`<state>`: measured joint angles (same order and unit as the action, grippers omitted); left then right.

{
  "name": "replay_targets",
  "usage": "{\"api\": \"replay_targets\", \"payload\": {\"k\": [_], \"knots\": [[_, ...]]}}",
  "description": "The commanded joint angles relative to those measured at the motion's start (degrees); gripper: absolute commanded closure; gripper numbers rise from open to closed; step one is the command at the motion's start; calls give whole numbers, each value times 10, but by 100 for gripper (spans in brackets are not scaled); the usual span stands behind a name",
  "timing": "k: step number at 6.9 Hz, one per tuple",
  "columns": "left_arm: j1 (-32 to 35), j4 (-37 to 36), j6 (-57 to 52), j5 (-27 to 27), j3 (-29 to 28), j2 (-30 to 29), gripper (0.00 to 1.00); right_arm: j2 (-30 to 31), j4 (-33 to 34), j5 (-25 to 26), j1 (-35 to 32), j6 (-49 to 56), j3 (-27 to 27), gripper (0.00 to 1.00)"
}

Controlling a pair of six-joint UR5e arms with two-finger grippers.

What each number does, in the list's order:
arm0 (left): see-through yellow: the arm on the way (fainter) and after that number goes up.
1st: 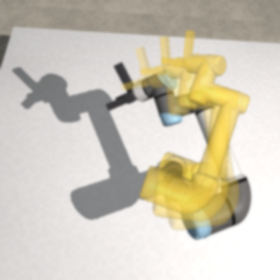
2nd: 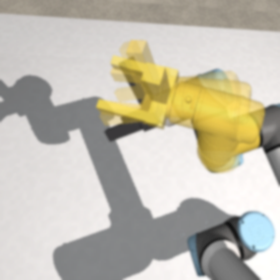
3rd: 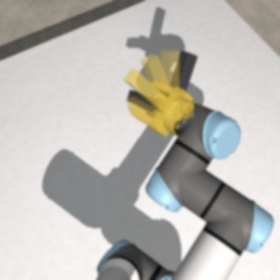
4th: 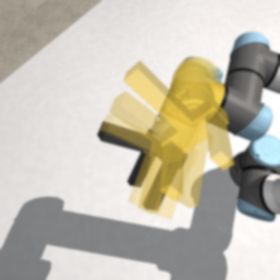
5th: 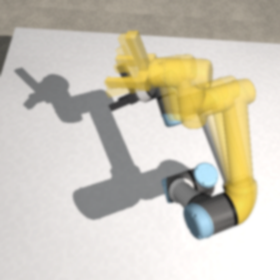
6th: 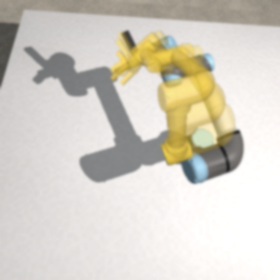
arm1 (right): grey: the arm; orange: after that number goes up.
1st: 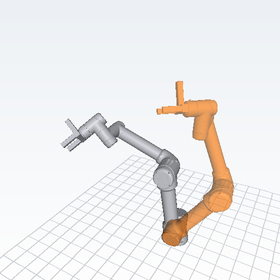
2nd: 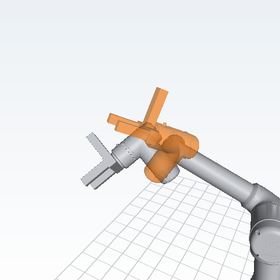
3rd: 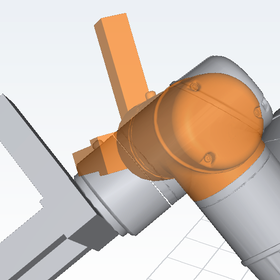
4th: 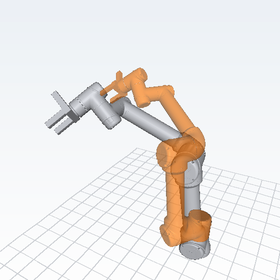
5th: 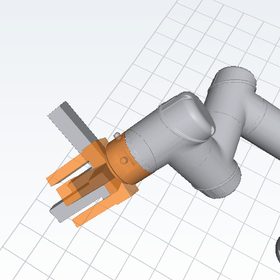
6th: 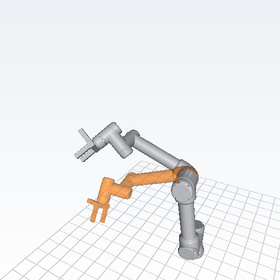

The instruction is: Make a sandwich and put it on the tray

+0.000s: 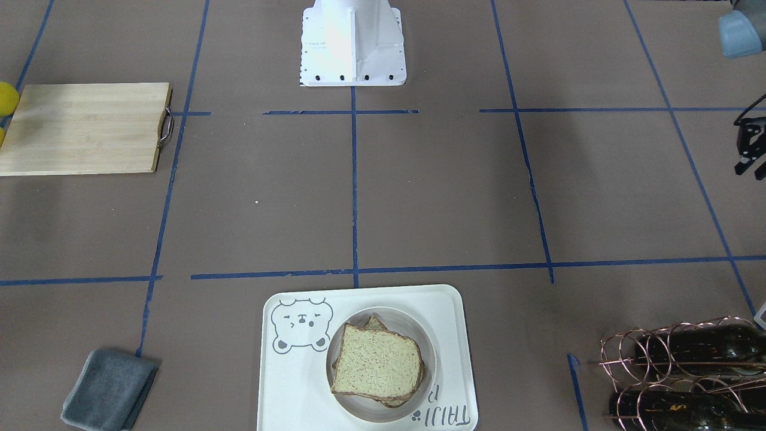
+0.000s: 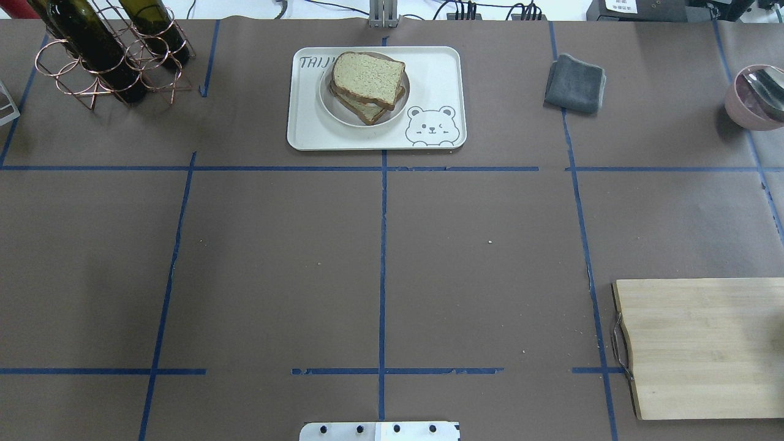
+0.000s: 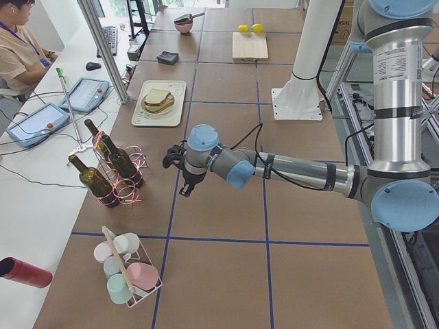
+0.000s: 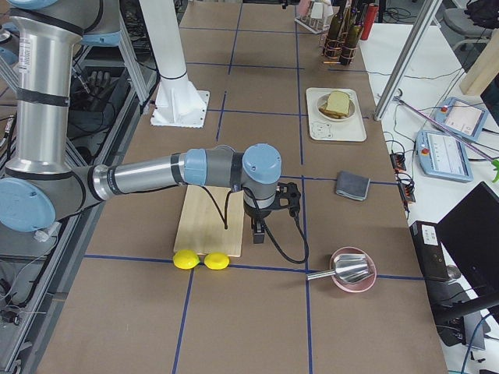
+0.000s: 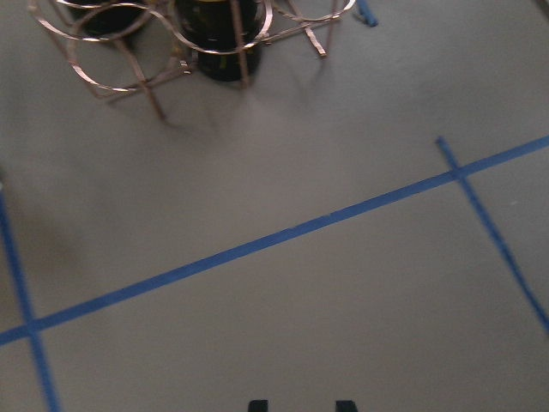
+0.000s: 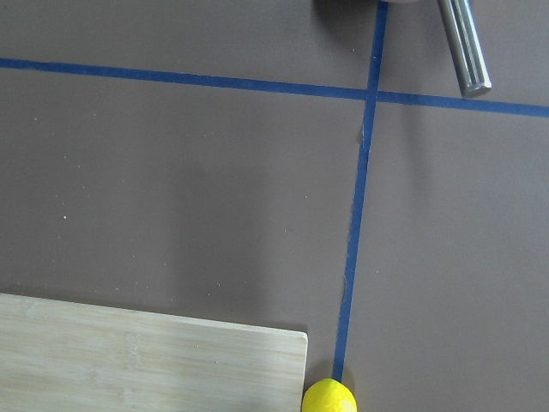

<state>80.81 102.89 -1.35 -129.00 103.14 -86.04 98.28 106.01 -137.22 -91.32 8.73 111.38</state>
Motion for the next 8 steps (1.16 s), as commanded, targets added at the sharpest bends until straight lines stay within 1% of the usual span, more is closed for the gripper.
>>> {"api": "replay_targets", "payload": {"k": [1,2,3,5,7,8], "knots": [[62,-236,-142,-5,11,-34,7,-3,9,-3,-3,0,-2,0],[63,-239,-143,-44,8,-23,0,2,7,-2,-3,-5,-1,0],[62,-224,-146,-70,13,1,0,2,7,-3,-1,-6,-4,0],[62,-160,-146,-71,-1,4,0,11,4,-2,20,-33,-12,0],[62,-158,-146,-75,-6,12,0,10,4,1,45,-35,-10,0],[62,-159,-145,-88,-8,13,0,5,3,0,51,-35,-7,0]]}}
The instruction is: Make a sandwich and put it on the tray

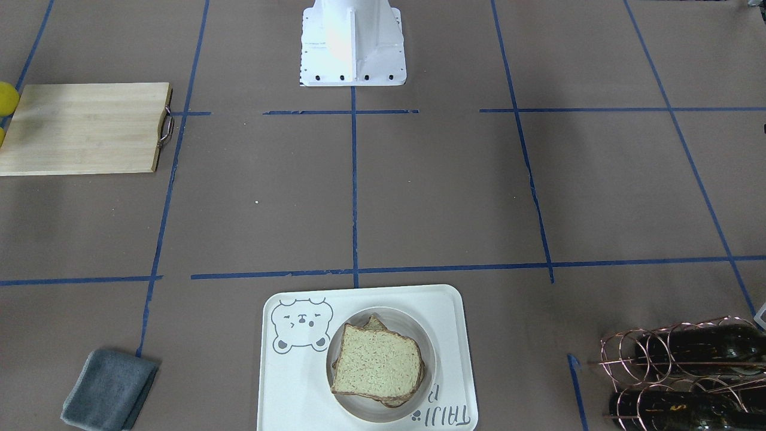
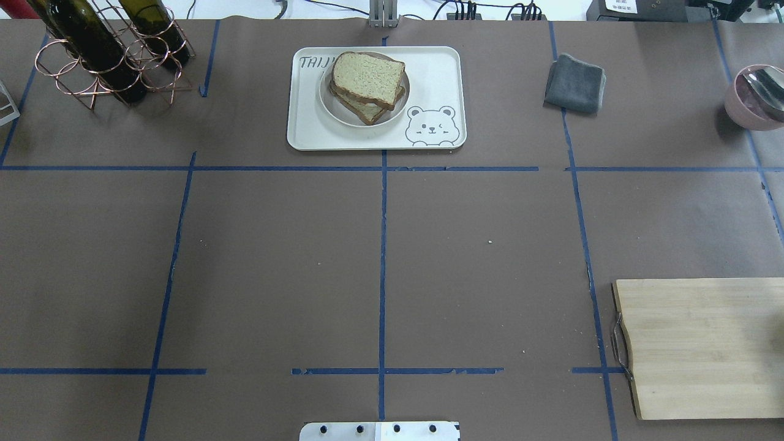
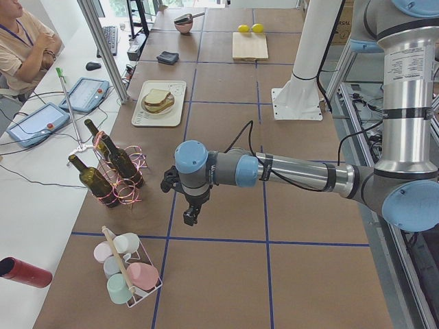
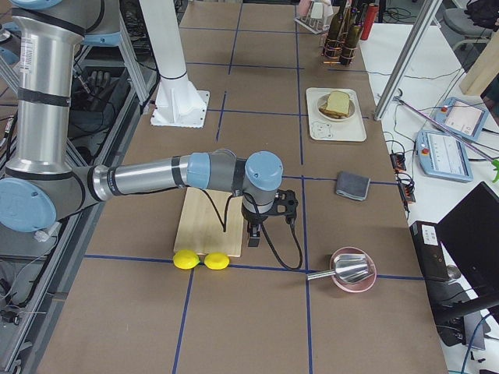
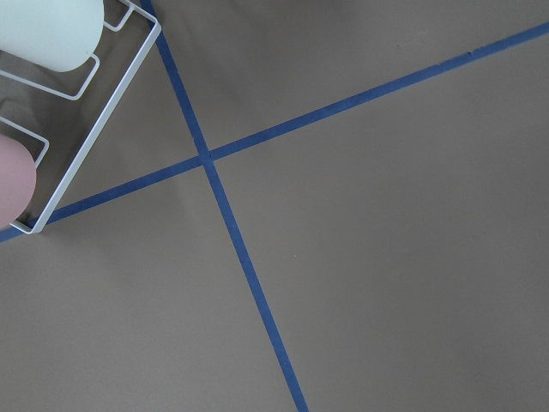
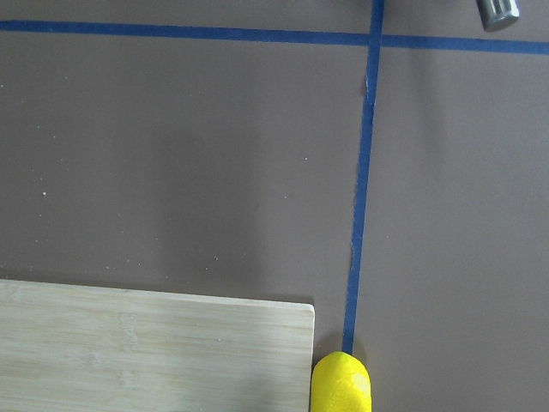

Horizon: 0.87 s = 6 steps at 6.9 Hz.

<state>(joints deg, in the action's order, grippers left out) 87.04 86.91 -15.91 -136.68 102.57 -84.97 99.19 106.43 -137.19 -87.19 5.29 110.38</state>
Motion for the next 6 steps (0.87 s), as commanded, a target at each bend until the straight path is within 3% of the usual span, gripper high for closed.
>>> {"api": "replay_targets", "payload": {"k": [1,6], "knots": [[1,1,-1,-11,-3,3,0,-5,-2,2,10,4,3,0],[0,2,2,-10,15,1,0,11,-3,-5,10,6,3,0]]}}
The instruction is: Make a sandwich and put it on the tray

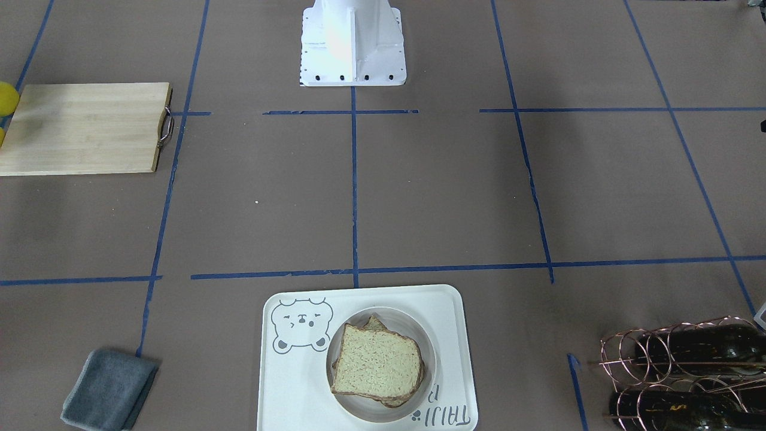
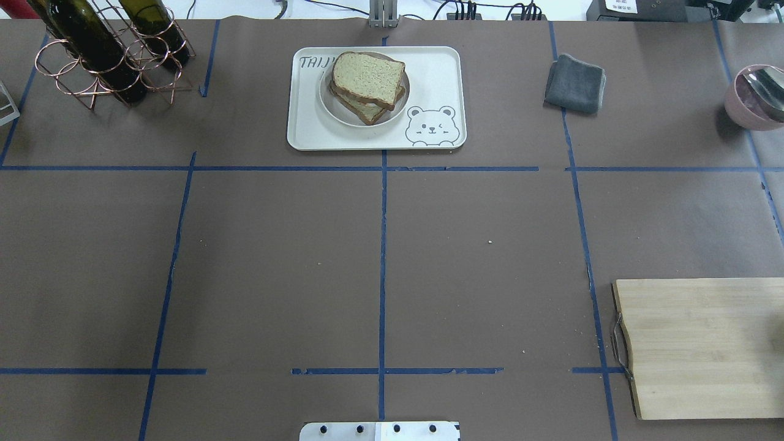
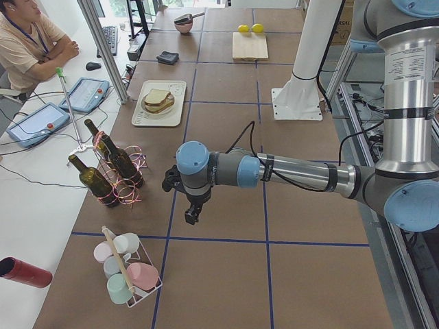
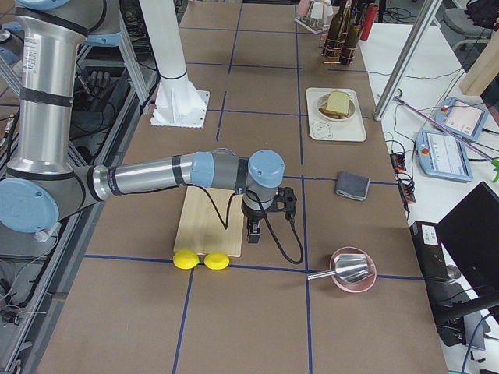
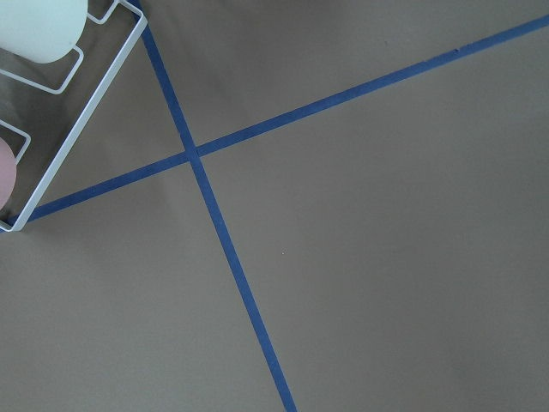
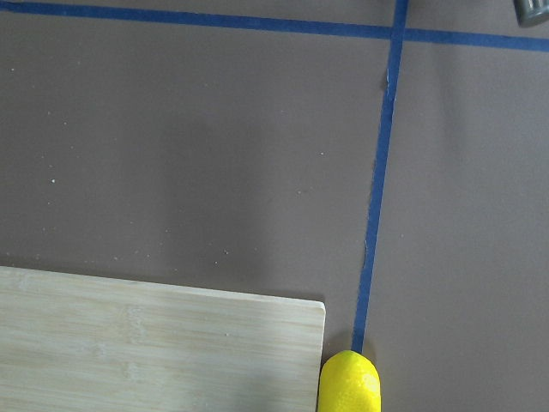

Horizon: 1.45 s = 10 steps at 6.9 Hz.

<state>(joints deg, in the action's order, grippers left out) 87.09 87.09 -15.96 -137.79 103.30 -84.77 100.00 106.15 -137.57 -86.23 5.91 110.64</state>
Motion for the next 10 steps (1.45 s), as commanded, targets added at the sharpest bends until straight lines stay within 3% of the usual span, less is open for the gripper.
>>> {"api": "replay_targets", "payload": {"k": [1,6,10], "knots": [[0,-1,2,2,26,0,0,3,0,1,0,-4,-6,0],[-3,1,1,9,5,-37,0,-7,0,4,1,-6,-13,0],[2,-9,6,8,-19,-18,0,-16,-33,4,2,-7,-17,0]]}}
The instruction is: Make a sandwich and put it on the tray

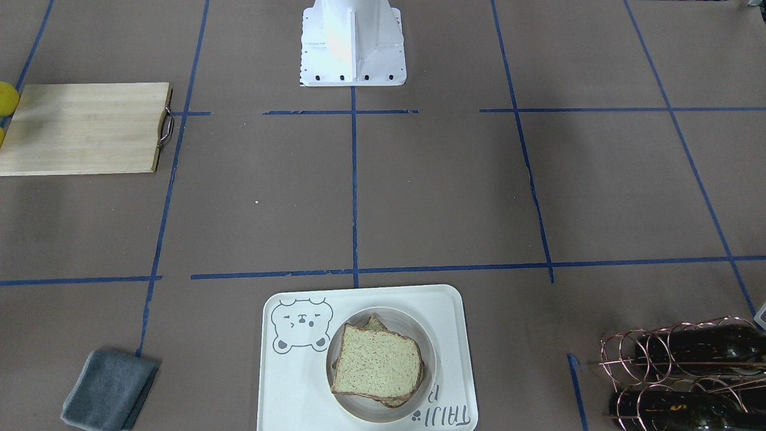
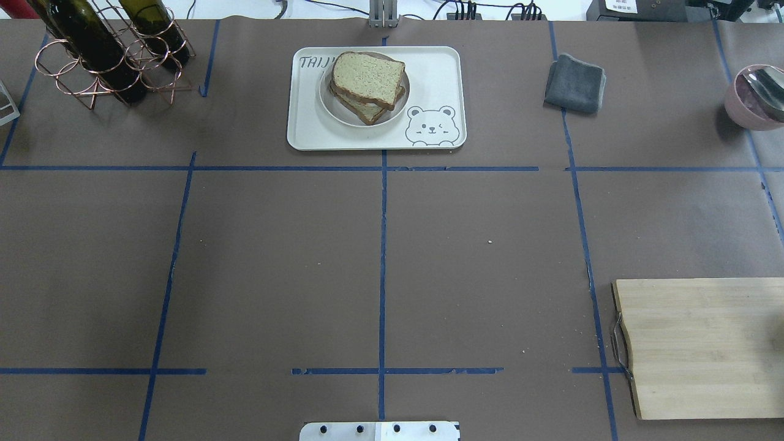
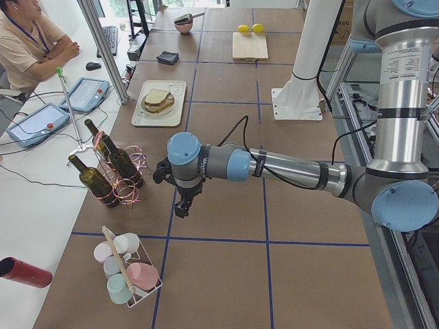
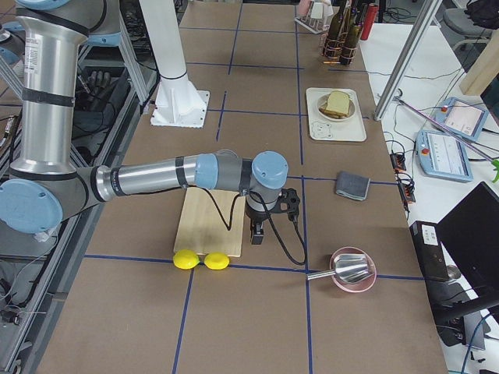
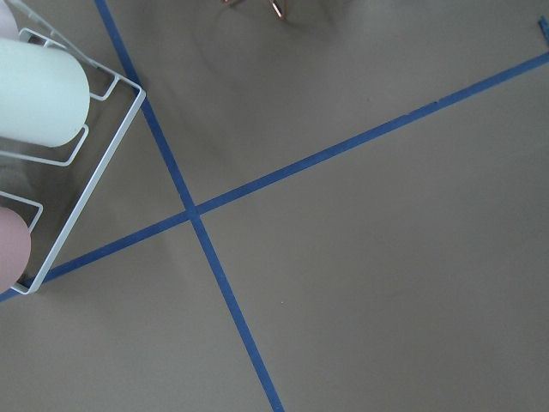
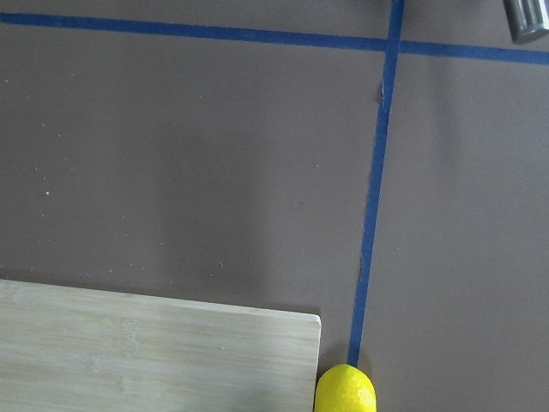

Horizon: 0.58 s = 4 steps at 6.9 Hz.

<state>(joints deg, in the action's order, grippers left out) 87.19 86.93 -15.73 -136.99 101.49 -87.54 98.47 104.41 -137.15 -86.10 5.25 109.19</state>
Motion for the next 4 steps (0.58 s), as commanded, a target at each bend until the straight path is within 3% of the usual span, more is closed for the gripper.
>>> {"api": "replay_targets", "payload": {"k": [1,4], "knots": [[4,-41,2,0,2,8,0,0,-18,1,1,1,-4,0],[11,-65,-3,1,4,36,0,7,-29,0,0,4,-14,0]]}}
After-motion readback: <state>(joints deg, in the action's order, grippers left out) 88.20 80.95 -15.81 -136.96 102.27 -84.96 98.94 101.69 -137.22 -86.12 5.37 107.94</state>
